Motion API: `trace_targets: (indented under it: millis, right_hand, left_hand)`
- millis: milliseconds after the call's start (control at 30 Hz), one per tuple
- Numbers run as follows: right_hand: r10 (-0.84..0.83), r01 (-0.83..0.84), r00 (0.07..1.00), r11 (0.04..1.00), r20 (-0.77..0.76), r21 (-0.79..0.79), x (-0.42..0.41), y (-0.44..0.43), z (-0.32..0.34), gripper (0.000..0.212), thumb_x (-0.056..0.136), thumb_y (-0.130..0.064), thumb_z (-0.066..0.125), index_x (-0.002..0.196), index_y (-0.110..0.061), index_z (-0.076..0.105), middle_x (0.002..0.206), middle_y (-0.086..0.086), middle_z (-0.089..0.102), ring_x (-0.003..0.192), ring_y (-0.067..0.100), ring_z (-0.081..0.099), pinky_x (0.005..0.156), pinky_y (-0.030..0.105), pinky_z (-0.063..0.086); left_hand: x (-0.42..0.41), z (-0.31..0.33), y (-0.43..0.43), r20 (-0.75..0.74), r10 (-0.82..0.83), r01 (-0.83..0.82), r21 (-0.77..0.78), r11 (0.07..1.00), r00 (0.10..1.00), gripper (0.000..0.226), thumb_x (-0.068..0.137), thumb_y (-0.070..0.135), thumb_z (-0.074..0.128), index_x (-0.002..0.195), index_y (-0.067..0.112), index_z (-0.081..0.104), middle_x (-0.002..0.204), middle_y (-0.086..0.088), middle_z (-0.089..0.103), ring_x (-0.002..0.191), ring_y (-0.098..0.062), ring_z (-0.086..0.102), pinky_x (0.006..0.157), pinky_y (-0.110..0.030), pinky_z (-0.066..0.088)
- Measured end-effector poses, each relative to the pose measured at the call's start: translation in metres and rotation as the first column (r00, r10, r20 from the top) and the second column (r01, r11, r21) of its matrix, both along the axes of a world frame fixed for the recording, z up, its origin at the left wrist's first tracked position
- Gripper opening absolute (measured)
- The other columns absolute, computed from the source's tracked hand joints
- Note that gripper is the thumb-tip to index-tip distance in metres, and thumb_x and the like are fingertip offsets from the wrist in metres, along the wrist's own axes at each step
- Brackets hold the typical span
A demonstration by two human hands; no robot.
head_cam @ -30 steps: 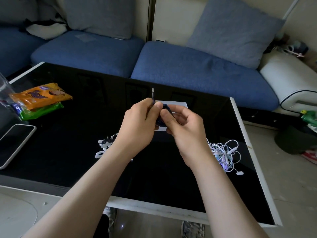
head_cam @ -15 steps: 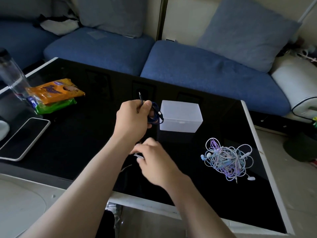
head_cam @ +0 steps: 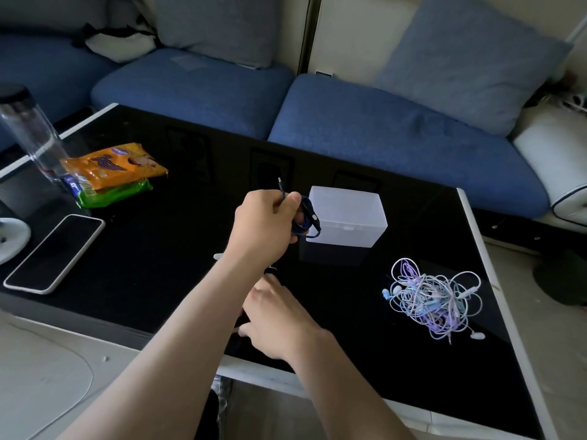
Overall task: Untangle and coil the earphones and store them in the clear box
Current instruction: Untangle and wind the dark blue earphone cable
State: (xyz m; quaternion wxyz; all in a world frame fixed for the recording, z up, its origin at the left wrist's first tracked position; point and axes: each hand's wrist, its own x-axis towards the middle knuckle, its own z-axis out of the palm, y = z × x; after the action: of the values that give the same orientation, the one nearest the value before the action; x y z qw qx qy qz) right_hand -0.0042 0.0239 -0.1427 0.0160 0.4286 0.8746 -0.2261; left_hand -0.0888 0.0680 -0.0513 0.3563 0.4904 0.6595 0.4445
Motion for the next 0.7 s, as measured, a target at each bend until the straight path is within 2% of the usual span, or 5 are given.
trace_targets:
  millis: [100,233,433,567,700]
  right_hand:
    - [-0.144,0.118,0.975,0.981,-0.167,-0.157,0.011,0.007,0.015,0.034,0.098,-0.033,0.072,0.130,-0.023,0.063,0.135,0.002,0.048,0.127,0.021,0.043,0.107,0.036,0.043]
    - [-0.365,0.298,0.868,0.925,-0.336,-0.234,0.041,0.020,0.038,0.022,0.094,-0.039,0.077,0.108,-0.024,0.066,0.105,-0.008,0.071,0.094,0.007,0.068,0.083,0.022,0.054]
    - [-0.732,0.440,0.416,0.681,-0.540,-0.585,0.087,0.029,0.066,0.040,0.098,-0.028,0.078,0.117,-0.026,0.043,0.077,0.010,0.078,0.068,0.035,0.077,0.075,0.047,0.067]
    - [-0.686,0.460,0.198,0.696,-0.700,-0.552,0.109,0.032,0.077,0.021,0.100,-0.024,0.074,0.111,-0.012,0.060,0.081,0.020,0.076,0.064,0.027,0.073,0.060,0.034,0.058]
    - [-0.674,0.411,0.049,0.686,-0.737,-0.600,0.122,0.029,0.088,0.014,0.100,-0.015,0.073,0.114,-0.015,0.072,0.100,0.019,0.078,0.079,0.025,0.079,0.071,0.027,0.062]
  left_hand:
    - [0.001,0.000,0.000,-0.023,0.013,-0.013,0.006,1.000,1.000,0.039,0.109,0.036,0.055,0.084,0.012,0.073,0.075,0.003,0.077,0.062,-0.014,0.075,0.078,-0.043,0.065]
    - [0.004,0.000,0.001,-0.051,0.072,-0.071,0.019,0.997,0.996,0.038,0.109,0.036,0.054,0.082,0.016,0.072,0.074,0.002,0.075,0.068,-0.017,0.075,0.074,-0.039,0.064]
    - [0.019,0.000,0.002,-0.064,0.096,-0.095,0.025,0.995,0.993,0.037,0.109,0.039,0.053,0.085,0.017,0.071,0.078,0.001,0.075,0.077,-0.020,0.075,0.080,-0.049,0.063]
    - [0.034,-0.001,0.004,-0.039,0.075,-0.074,0.021,0.997,0.996,0.038,0.109,0.039,0.053,0.084,0.018,0.071,0.079,0.000,0.075,0.077,-0.022,0.075,0.082,-0.050,0.063]
    - [0.047,0.000,0.006,-0.021,0.092,-0.091,0.040,0.995,0.996,0.038,0.110,0.037,0.053,0.082,0.019,0.072,0.075,0.004,0.073,0.075,-0.017,0.072,0.080,-0.046,0.063]
